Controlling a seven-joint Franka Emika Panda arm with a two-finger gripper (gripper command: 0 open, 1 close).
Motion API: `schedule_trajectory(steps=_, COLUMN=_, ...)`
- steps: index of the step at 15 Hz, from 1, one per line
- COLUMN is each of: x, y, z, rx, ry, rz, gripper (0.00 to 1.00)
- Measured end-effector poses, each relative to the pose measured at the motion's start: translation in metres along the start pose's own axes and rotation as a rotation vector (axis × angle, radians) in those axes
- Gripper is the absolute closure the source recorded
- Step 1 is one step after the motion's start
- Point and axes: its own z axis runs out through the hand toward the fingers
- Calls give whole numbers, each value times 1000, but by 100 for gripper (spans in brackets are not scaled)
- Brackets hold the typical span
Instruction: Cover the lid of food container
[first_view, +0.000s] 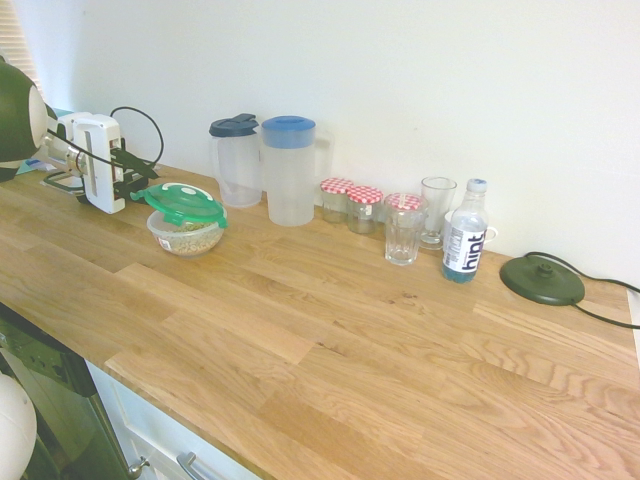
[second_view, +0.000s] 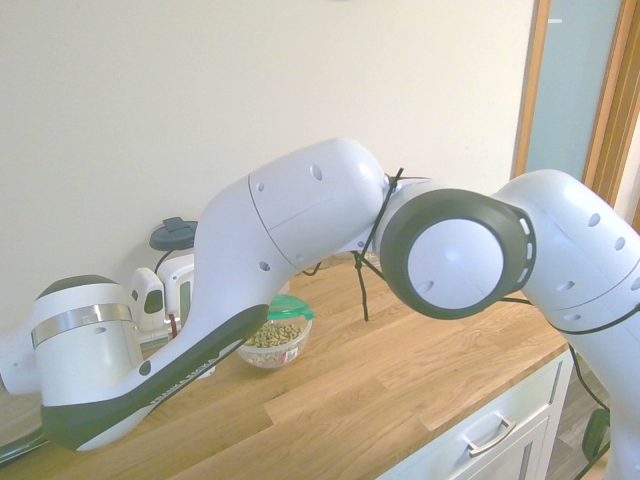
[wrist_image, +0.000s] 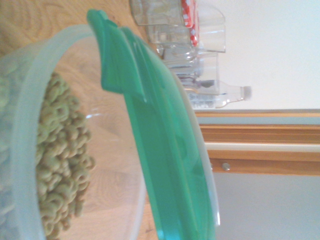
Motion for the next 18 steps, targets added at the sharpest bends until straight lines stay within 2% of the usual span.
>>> schedule_trajectory(steps=6, x=-23, y=27, z=3, rx=78, ry=-69, rz=-36, gripper=0)
schedule_trajectory(steps=10, x=-24, y=63, z=5, rx=145, ry=-121, rz=-42, gripper=0)
schedule_trajectory(steps=12, x=-20, y=81, z=13, rx=186, ry=-179, rz=-44, gripper=0)
schedule_trajectory(steps=15, x=-15, y=112, z=26, rx=326, ry=-306, rz=-61, gripper=0)
schedule_trajectory(steps=18, x=5, y=135, z=68, rx=483, ry=-403, rz=-91, gripper=0)
